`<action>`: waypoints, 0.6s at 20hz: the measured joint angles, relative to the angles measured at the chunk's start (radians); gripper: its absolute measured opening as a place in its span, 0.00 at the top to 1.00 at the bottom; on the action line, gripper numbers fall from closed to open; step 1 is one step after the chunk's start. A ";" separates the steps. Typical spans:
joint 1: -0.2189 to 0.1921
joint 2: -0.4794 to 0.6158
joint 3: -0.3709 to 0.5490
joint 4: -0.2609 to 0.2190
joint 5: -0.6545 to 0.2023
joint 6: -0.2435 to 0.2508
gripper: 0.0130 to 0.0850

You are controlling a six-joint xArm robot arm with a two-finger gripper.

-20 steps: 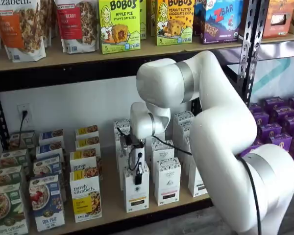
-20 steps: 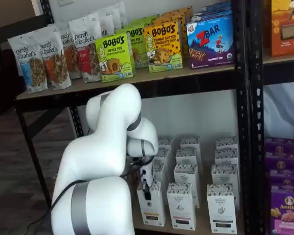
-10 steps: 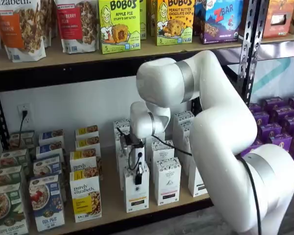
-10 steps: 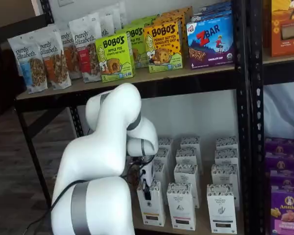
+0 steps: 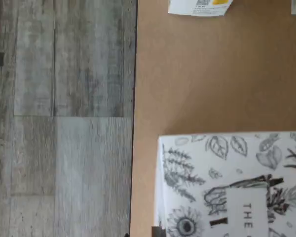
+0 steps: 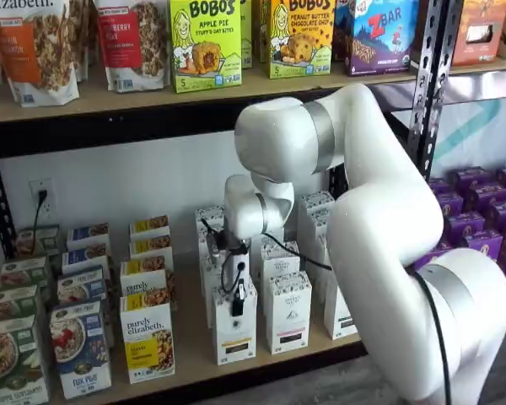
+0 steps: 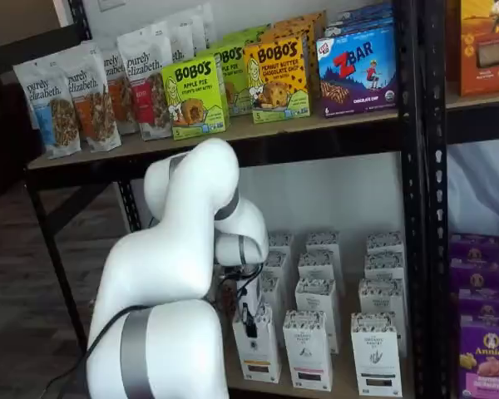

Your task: Pick up the white box with a yellow strip in the middle, on the bottom shelf, the fourth box from the left

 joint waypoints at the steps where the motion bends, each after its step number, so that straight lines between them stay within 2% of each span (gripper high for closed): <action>1: 0.000 -0.004 0.006 -0.003 -0.004 0.002 0.50; 12: 0.012 -0.077 0.100 -0.019 0.004 0.027 0.50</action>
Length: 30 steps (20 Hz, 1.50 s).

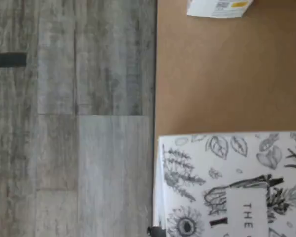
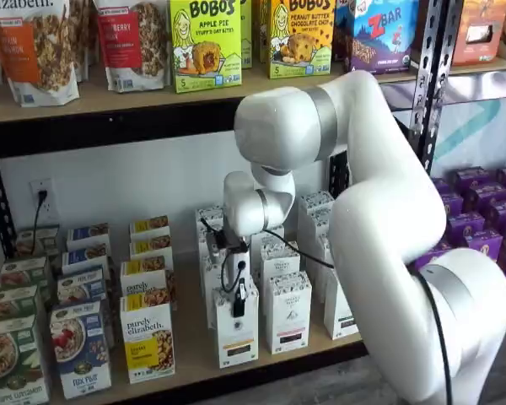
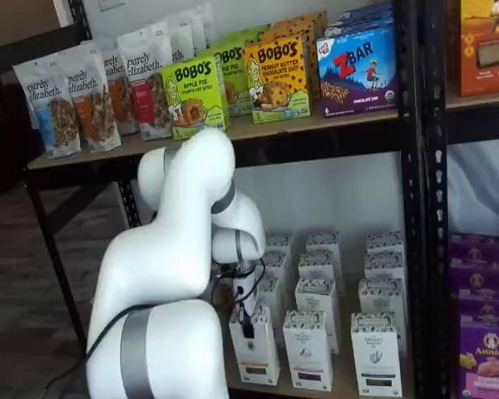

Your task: Pick up the white box with a yellow strip in the middle, on the bottom shelf, the fourth box from the left

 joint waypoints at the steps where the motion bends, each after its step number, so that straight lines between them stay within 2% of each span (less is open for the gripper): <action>1: 0.002 -0.010 0.014 -0.003 -0.001 0.005 0.50; 8: 0.017 -0.082 0.130 0.003 -0.045 0.012 0.50; 14: 0.034 -0.172 0.273 0.001 -0.092 0.028 0.50; 20: 0.041 -0.250 0.395 0.010 -0.137 0.025 0.50; 24: 0.040 -0.318 0.491 0.000 -0.155 0.032 0.50; 30: 0.029 -0.410 0.622 -0.041 -0.181 0.060 0.50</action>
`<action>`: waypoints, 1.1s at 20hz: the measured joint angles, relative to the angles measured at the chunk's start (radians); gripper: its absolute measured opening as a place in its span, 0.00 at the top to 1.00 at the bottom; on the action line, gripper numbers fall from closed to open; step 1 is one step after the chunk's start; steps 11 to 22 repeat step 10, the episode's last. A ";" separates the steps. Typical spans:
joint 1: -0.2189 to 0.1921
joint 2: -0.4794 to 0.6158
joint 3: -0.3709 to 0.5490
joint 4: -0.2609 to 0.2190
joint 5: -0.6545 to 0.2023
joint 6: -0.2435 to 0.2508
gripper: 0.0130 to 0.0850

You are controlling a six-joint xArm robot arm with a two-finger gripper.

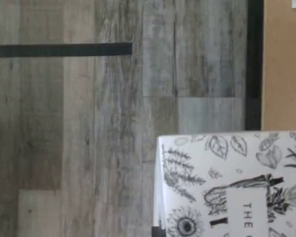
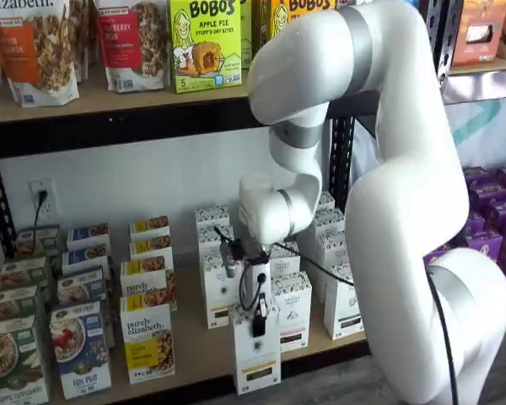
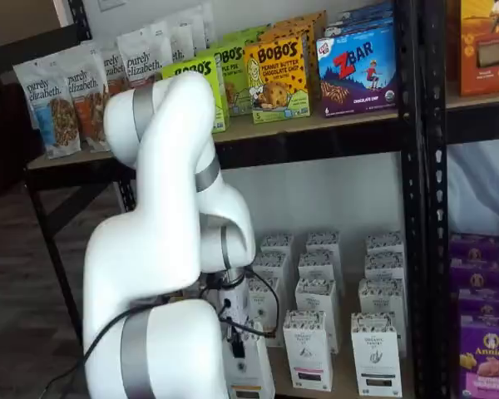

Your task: Pick up the white box with a yellow strip in the middle, on the bottom shelf, the fourth box from the left

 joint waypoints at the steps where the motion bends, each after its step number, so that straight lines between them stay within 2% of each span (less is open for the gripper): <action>1: -0.004 -0.021 0.030 0.000 -0.009 -0.004 0.50; 6: -0.027 -0.105 0.131 0.008 -0.026 -0.034 0.50; 10: -0.040 -0.146 0.174 0.013 -0.022 -0.053 0.50; 22: -0.040 -0.146 0.174 0.013 -0.022 -0.053 0.50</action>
